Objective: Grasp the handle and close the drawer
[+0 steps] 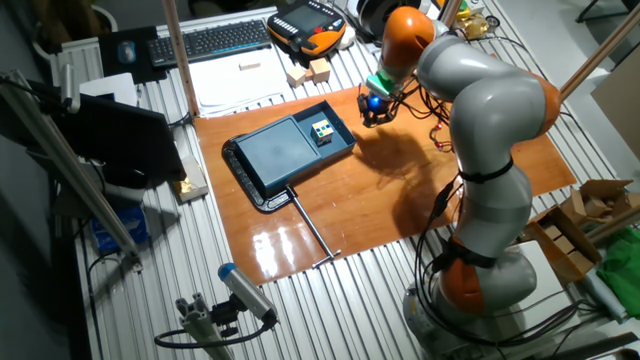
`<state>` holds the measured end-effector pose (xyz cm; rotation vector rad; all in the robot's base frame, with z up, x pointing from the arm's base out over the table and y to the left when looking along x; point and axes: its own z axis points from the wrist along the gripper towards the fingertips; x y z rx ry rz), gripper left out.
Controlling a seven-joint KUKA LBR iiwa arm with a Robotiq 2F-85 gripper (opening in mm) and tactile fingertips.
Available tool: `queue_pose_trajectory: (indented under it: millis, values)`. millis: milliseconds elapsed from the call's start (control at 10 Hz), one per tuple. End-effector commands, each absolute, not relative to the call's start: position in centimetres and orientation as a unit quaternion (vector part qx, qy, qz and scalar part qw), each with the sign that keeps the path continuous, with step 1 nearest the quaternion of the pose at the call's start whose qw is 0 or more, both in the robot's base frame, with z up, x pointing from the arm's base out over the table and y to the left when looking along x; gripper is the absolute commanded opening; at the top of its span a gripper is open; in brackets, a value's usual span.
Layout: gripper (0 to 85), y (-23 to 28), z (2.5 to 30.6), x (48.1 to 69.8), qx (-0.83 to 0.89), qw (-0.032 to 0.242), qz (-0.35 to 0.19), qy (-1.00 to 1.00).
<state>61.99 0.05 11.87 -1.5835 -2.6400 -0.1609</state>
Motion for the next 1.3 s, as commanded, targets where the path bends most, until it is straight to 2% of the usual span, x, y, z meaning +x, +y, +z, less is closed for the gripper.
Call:
queue_pose_trajectory:
  millis: [0, 500, 1200]
  values:
    - [2.0, 0.1, 11.9, 62.1, -0.540, 0.027, -0.054, -0.839]
    - [2.0, 1.0, 11.6, 63.6, -0.564, 0.025, -0.051, -0.824]
    - [2.0, 2.1, 9.6, 65.2, -0.579, 0.017, -0.034, -0.814]
